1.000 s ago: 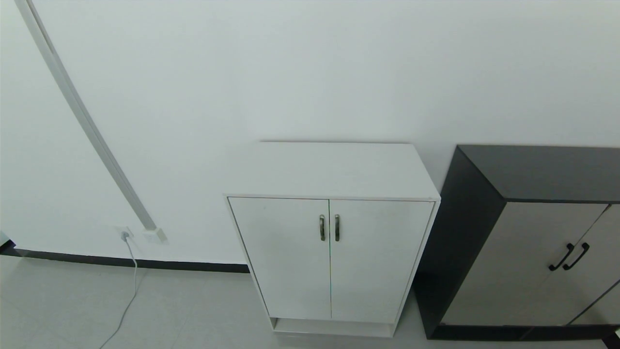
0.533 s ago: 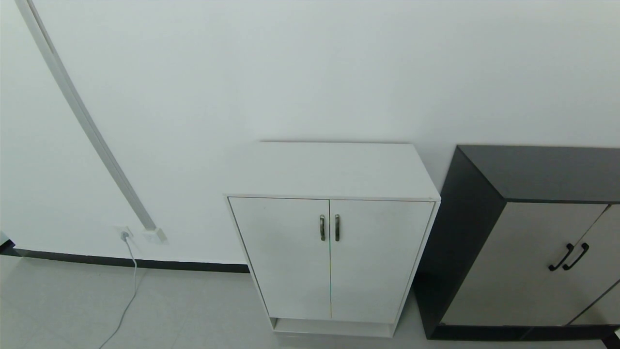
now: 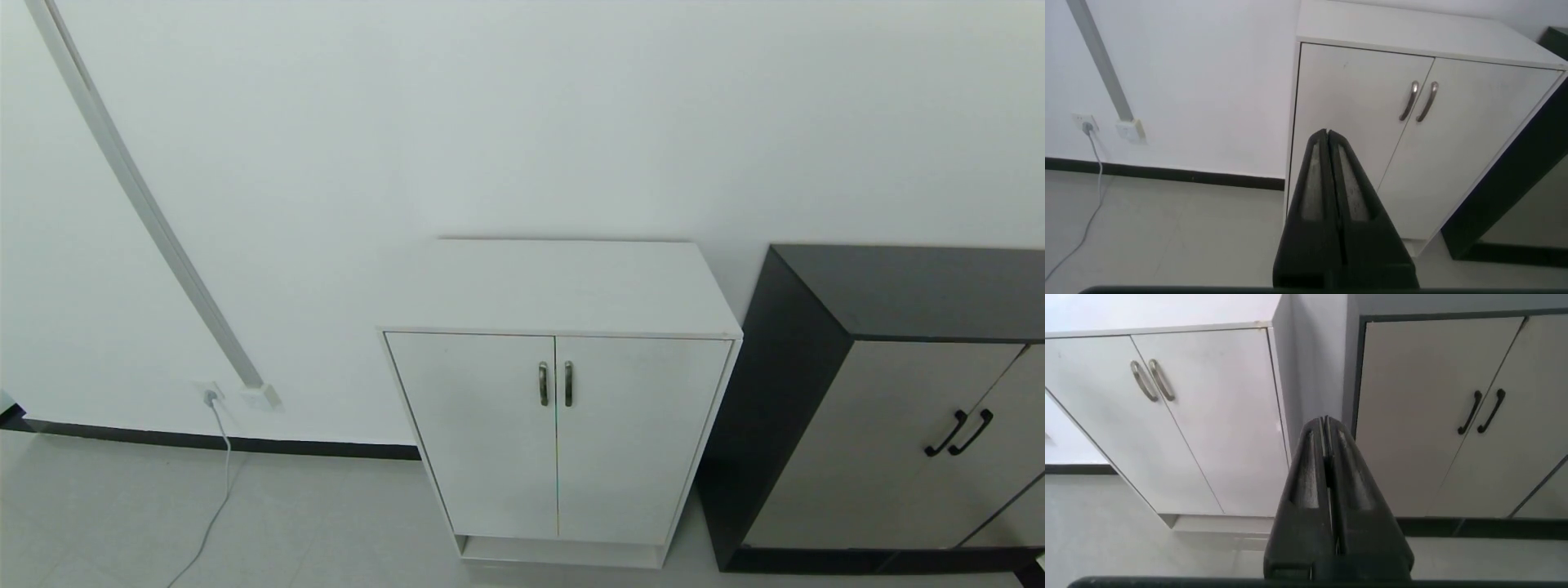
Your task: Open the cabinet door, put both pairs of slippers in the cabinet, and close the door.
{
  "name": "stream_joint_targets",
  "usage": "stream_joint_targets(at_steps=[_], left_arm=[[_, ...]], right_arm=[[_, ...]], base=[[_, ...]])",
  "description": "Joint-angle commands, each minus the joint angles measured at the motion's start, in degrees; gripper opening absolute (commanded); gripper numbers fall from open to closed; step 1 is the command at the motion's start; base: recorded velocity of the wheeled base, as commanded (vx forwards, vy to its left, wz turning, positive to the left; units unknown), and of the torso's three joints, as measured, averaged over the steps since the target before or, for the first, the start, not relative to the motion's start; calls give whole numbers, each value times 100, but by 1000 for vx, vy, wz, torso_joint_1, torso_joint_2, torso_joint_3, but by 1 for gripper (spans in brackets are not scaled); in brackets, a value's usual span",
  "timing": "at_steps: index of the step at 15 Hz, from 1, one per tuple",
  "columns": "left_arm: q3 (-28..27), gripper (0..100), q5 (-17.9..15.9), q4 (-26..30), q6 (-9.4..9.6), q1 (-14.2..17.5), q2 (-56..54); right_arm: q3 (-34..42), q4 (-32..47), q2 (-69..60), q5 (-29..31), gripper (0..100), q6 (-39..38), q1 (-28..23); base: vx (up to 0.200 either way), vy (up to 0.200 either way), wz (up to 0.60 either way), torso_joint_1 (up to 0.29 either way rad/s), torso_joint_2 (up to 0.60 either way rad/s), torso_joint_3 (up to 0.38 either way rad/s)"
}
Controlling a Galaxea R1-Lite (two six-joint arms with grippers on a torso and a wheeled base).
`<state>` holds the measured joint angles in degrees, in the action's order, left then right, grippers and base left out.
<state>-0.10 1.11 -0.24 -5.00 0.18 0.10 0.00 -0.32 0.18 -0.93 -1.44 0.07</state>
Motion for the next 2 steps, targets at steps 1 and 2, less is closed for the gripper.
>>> stream_joint_targets(at_steps=[1,2], left_arm=[[1,0,3,-2,-1,-1,8],[1,0,3,-2,-1,-1,8]], right_arm=[[0,-3,-9,5,0,3,1],[0,-3,-9,-4,0,21,1]], base=[[0,0,0,0,0,0],[0,0,0,0,0,0]])
